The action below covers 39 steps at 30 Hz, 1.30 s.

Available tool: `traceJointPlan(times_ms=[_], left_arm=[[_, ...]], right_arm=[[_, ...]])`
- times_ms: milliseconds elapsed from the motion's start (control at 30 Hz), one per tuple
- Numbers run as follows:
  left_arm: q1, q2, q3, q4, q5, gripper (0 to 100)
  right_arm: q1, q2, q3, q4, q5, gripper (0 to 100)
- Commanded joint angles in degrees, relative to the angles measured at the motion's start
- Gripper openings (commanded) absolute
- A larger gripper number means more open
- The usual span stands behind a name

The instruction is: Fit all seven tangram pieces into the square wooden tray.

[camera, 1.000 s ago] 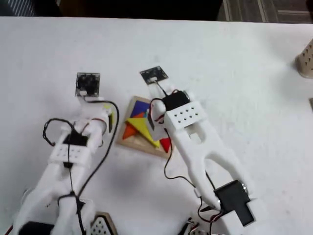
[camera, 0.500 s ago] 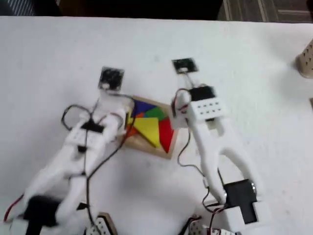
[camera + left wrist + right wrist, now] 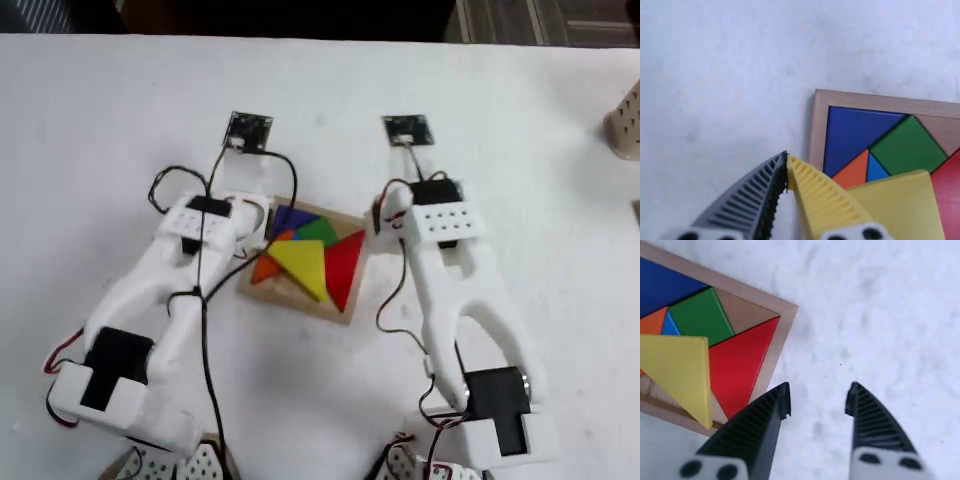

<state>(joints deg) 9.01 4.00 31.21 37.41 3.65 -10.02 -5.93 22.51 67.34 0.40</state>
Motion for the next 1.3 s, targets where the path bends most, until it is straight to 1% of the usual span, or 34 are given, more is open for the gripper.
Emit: traceJointPlan(times_ms=[0, 67, 167, 300, 367, 467, 600, 700, 800, 833, 933, 1067, 1200, 1267], left_arm=[[2.59, -0.13, -3.08, -1.14, -0.62, 2], [3.91, 0.22, -2.90, -3.34, -0.62, 2], [5.76, 0.48, -2.64, -6.24, -0.62, 2], [5.58, 4.44, -5.89, -6.15, -0.62, 2], [4.88, 7.16, -8.70, -4.31, -0.53, 2], [4.26, 9.80, -12.92, 1.58, -0.53, 2], [4.44, 10.07, -13.80, 6.24, -0.70, 2], [4.70, 10.33, -13.80, 6.51, -4.31, 2], [5.41, 10.33, -13.80, 6.68, -8.35, 2], [5.76, 10.42, -13.71, 6.77, -9.49, 2], [6.73, 9.98, -12.66, 7.03, -12.04, 2], [7.34, 9.54, -11.52, 7.21, -13.98, 2], [7.52, 4.97, -8.35, 9.67, -14.42, 2], [9.27, 1.80, -4.66, 9.49, -14.42, 2]], right_arm=[[3.21, -2.33, -3.43, -0.75, 1.93, 5.7], [4.70, -2.24, -3.69, -0.92, 3.34, 5.3], [6.11, -2.24, -3.25, -1.98, 1.76, 5.2], [6.55, -2.24, -2.64, -3.30, 1.41, 4.6], [6.55, -2.24, -2.37, -4.18, 1.76, 1.8], [6.99, -2.24, -2.46, -4.44, 1.93, 1.9], [10.51, -2.68, -2.81, -4.44, 1.93, 1.9], [14.90, -2.24, -2.73, -4.18, 2.55, 1.9], [18.77, -2.24, -1.67, -2.95, 9.67, 1.9], [19.47, -2.24, -1.32, -2.68, 10.64, 1.9], [20.09, -2.24, 0.70, -3.82, 10.73, 1.9], [20.09, -2.24, 5.45, -10.07, 10.81, 1.9], [20.09, -2.24, 6.86, -11.82, 10.90, 1.9], [20.09, -2.24, 6.86, -11.82, 10.90, 1.9]])
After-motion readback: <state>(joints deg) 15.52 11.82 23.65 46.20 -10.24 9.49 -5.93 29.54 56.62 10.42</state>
